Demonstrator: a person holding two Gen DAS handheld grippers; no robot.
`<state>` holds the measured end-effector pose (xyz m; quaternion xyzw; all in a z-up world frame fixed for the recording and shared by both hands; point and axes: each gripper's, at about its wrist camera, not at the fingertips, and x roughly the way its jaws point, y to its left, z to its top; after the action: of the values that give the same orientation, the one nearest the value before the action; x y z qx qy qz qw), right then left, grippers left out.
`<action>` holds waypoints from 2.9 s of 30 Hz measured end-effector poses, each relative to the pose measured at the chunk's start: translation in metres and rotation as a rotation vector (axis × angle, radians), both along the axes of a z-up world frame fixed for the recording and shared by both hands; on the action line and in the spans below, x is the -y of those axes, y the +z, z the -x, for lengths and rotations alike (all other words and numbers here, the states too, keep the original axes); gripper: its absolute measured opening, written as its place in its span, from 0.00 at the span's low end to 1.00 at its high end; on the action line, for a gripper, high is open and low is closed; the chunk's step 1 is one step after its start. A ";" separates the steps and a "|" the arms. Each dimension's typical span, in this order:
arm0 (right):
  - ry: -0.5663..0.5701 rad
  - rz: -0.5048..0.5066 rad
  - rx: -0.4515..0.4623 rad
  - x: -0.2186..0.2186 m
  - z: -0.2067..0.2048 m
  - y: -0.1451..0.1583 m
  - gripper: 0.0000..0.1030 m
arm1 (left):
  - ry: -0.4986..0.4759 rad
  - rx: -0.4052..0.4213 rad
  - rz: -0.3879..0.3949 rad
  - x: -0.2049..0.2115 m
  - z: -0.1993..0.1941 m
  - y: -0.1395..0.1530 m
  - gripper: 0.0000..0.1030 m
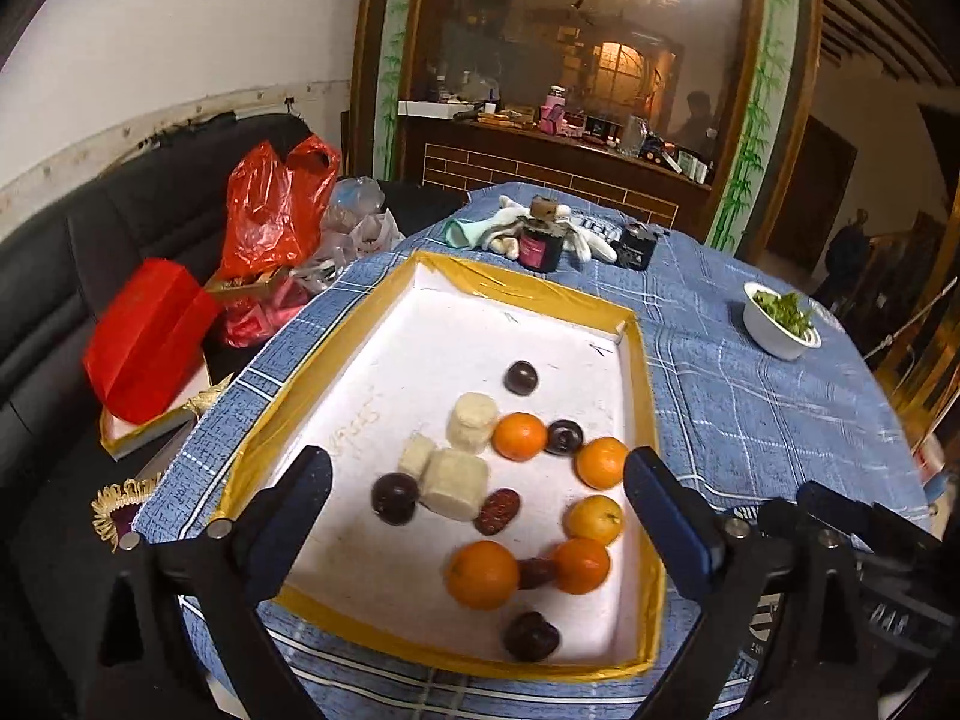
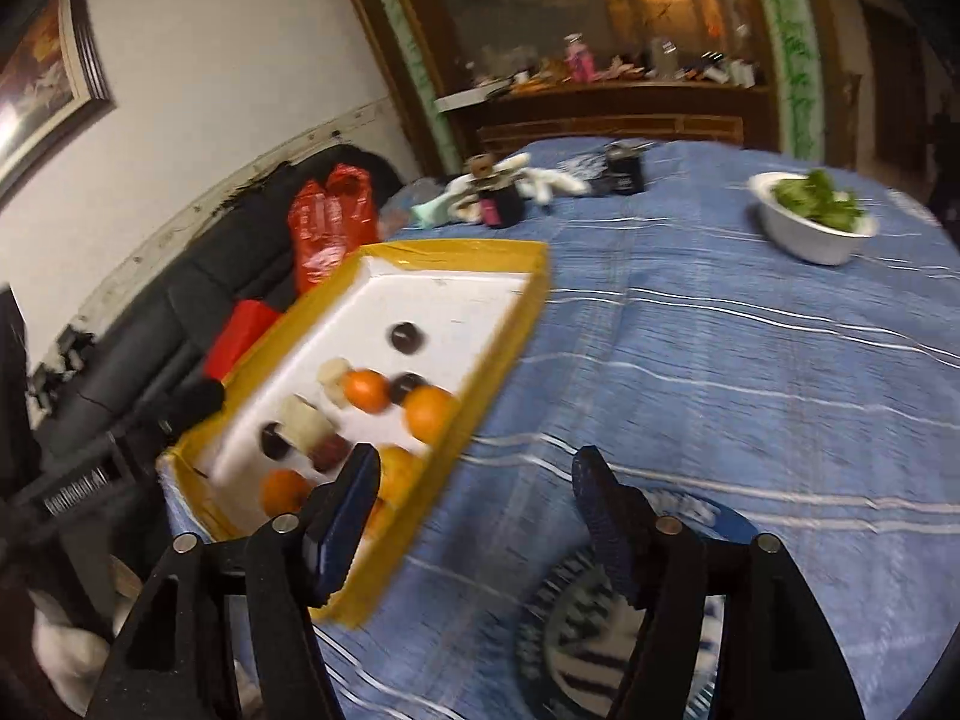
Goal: Organize fruits
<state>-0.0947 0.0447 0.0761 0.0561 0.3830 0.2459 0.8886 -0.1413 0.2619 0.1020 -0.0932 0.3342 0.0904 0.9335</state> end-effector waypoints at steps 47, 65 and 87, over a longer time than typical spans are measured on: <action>-0.137 0.028 0.014 0.057 0.038 -0.026 0.81 | -0.110 -0.080 -0.198 0.110 -0.002 -0.015 0.96; -0.140 0.027 0.018 0.058 0.039 -0.025 0.82 | -0.121 -0.079 -0.187 0.113 0.000 -0.017 0.96; -0.121 0.028 0.118 0.051 0.058 -0.008 0.85 | 0.059 0.330 -0.283 0.104 0.066 0.048 1.00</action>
<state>-0.1528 -0.0062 0.0680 0.0519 0.3293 0.1892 0.9236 -0.2074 0.1580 0.1500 0.0154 0.1581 0.1471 0.9763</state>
